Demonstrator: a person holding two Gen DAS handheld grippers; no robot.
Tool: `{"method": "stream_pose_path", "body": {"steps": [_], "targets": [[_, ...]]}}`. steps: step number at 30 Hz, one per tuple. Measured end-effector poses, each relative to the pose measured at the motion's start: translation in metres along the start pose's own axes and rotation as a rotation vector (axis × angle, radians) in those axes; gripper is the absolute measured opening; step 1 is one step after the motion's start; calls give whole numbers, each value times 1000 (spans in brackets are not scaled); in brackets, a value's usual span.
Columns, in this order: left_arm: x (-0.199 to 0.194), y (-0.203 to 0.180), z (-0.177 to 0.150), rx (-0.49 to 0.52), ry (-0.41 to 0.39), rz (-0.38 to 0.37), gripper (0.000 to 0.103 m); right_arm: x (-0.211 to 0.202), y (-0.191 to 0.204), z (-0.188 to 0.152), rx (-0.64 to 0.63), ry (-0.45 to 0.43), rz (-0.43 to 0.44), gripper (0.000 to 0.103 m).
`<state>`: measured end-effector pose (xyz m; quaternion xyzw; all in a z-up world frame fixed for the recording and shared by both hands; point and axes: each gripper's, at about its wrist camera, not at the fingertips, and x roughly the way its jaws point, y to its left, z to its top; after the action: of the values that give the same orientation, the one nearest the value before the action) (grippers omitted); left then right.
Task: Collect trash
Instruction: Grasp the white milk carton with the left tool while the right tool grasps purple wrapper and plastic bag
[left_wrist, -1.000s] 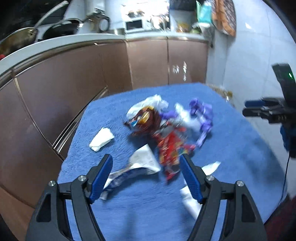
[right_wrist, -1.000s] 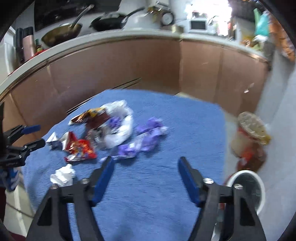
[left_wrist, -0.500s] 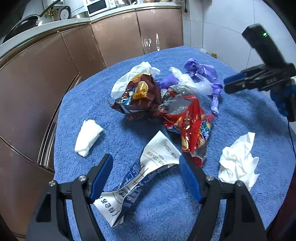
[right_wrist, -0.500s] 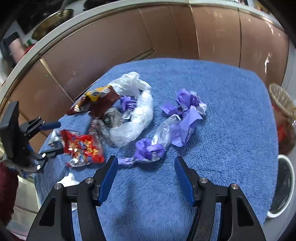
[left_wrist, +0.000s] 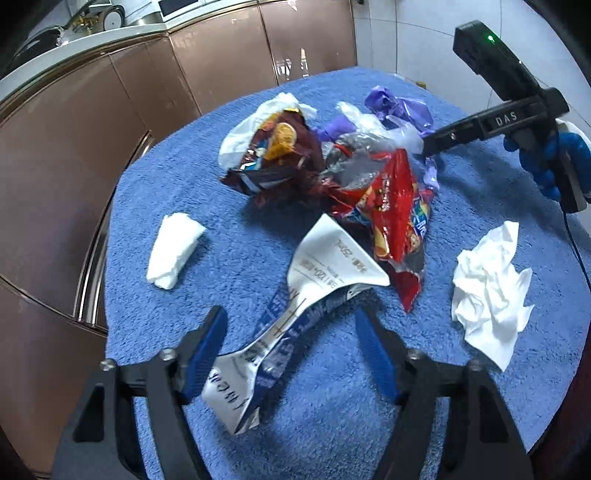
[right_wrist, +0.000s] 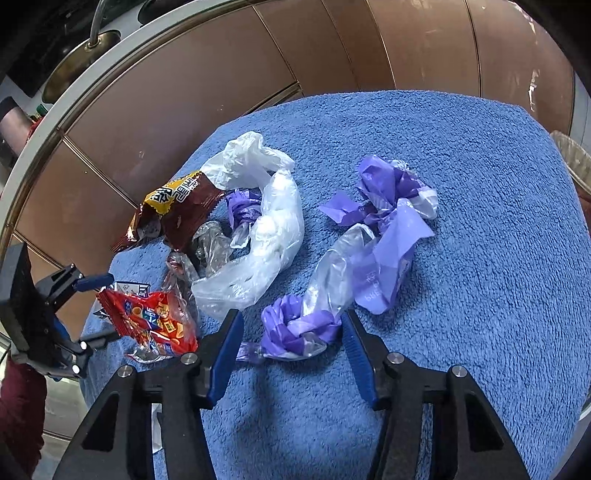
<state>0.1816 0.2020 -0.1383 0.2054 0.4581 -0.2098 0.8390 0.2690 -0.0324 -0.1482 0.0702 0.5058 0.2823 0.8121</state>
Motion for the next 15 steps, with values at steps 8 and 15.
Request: {"method": "stream_pose_path", "body": {"steps": [8,15], "targets": [[7,-6,3,-46,13,5,30,9,-1,11,-4,-2,-17,39],[-19,-16,-3,-113,-36,50,27,-7,-4,-5,-29,-12,-9,34]]}}
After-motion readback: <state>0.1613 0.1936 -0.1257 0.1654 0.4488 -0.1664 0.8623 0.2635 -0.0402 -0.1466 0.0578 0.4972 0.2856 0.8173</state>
